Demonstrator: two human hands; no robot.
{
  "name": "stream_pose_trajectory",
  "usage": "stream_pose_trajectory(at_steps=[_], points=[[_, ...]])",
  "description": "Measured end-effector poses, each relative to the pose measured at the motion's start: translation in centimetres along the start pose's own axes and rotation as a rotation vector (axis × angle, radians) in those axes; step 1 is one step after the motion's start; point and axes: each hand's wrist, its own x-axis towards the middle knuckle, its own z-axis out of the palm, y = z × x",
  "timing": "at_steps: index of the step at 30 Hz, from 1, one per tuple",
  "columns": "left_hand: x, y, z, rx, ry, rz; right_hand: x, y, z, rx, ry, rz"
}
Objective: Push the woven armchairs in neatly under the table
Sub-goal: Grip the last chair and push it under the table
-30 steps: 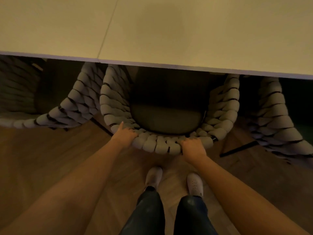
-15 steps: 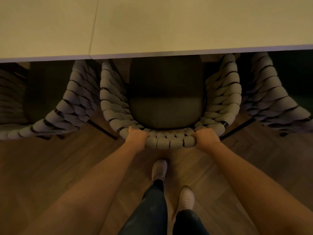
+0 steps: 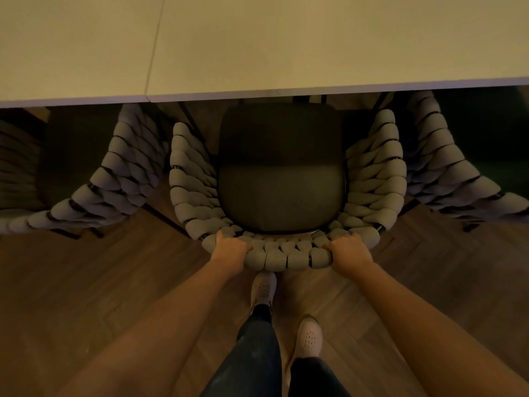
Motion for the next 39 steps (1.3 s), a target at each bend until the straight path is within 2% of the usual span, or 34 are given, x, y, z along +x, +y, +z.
stream_pose_trajectory(at_steps=[12, 22, 39], points=[[3.1, -0.2, -3.3, 0.028, 0.056, -0.016, 4.1, 2.9, -1.3, 0.009, 0.071, 0.003], [5.8, -1.3, -6.0, 0.019, 0.095, -0.01, 7.7, 4.3, -3.6, -0.008, 0.03, 0.038], [6.1, -1.6, -5.9, 0.033, 0.084, 0.017, 7.5, 3.9, -4.1, -0.063, -0.004, 0.051]])
